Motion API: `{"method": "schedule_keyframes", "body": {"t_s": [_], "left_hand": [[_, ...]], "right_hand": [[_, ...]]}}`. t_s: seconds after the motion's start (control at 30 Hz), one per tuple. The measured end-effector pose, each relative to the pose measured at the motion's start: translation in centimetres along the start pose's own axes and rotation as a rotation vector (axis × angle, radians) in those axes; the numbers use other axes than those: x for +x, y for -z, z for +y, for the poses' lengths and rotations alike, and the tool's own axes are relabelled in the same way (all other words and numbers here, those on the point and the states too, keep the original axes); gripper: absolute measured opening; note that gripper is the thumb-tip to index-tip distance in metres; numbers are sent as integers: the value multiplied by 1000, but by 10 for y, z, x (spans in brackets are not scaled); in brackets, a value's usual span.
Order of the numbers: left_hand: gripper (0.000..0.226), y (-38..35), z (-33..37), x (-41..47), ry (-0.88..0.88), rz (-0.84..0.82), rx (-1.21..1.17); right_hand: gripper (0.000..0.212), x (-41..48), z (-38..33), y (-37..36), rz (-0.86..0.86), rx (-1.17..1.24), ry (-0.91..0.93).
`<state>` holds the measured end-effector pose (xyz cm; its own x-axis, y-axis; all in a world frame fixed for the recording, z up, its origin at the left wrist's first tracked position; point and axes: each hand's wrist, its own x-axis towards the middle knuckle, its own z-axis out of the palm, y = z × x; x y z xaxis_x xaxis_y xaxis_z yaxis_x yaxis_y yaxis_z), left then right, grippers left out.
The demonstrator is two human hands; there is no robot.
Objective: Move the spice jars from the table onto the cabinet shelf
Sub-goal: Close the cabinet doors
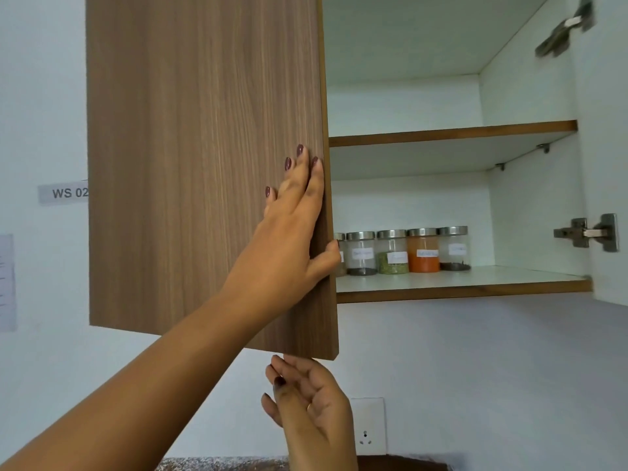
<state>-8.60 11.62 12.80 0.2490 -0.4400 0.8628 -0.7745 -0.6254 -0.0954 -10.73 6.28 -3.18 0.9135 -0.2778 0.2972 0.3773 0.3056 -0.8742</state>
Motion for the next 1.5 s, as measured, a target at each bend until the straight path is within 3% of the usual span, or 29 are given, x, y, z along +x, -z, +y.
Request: {"method": "schedule_keyframes", "body": {"t_s": [0.27,0.5,1.07,1.5], "left_hand": [[92,-37,-8,20,9,16,106],[84,-72,-25,35,-26,44,279],[79,-127,-53,63,11,40,418],[77,-149,-63,73,61,20,469]], "right_hand": [[4,36,-5,27,23,2,94],[23,69,-9,43,18,-106,120],[25,123,-7,57,-11,-164,29],[29,146,1,63,86,-398,70]]}}
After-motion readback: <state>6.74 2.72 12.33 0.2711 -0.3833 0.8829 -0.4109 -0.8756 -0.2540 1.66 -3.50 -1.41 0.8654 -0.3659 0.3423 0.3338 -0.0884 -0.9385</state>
